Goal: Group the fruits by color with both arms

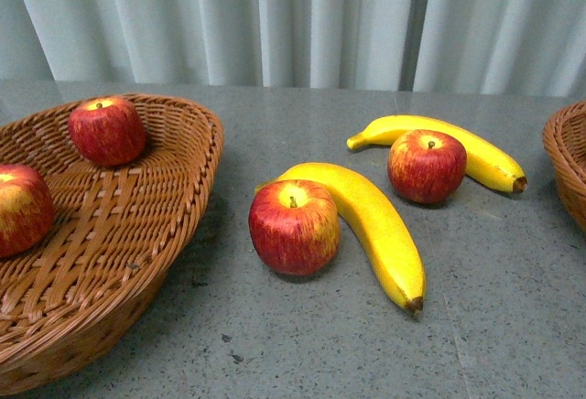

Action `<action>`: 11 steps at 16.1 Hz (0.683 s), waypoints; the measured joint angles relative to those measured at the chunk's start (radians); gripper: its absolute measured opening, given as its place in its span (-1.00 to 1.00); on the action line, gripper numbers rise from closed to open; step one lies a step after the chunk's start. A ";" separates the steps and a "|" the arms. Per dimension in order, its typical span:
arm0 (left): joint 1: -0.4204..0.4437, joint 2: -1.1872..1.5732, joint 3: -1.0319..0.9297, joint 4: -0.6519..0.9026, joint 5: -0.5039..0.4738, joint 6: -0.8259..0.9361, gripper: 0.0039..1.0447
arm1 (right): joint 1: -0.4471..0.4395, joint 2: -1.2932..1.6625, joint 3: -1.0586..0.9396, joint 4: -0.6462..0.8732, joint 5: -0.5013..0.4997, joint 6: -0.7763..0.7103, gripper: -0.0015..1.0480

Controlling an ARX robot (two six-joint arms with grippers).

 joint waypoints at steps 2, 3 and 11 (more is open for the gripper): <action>0.080 0.225 0.106 0.204 0.113 0.006 0.88 | 0.000 0.000 0.000 0.001 0.000 0.000 0.87; 0.098 0.339 0.159 0.278 0.163 0.014 0.88 | 0.000 0.000 0.000 0.001 0.000 0.000 0.87; -0.199 0.879 0.607 0.204 0.364 0.227 0.88 | 0.000 0.000 0.000 0.001 0.000 0.000 0.87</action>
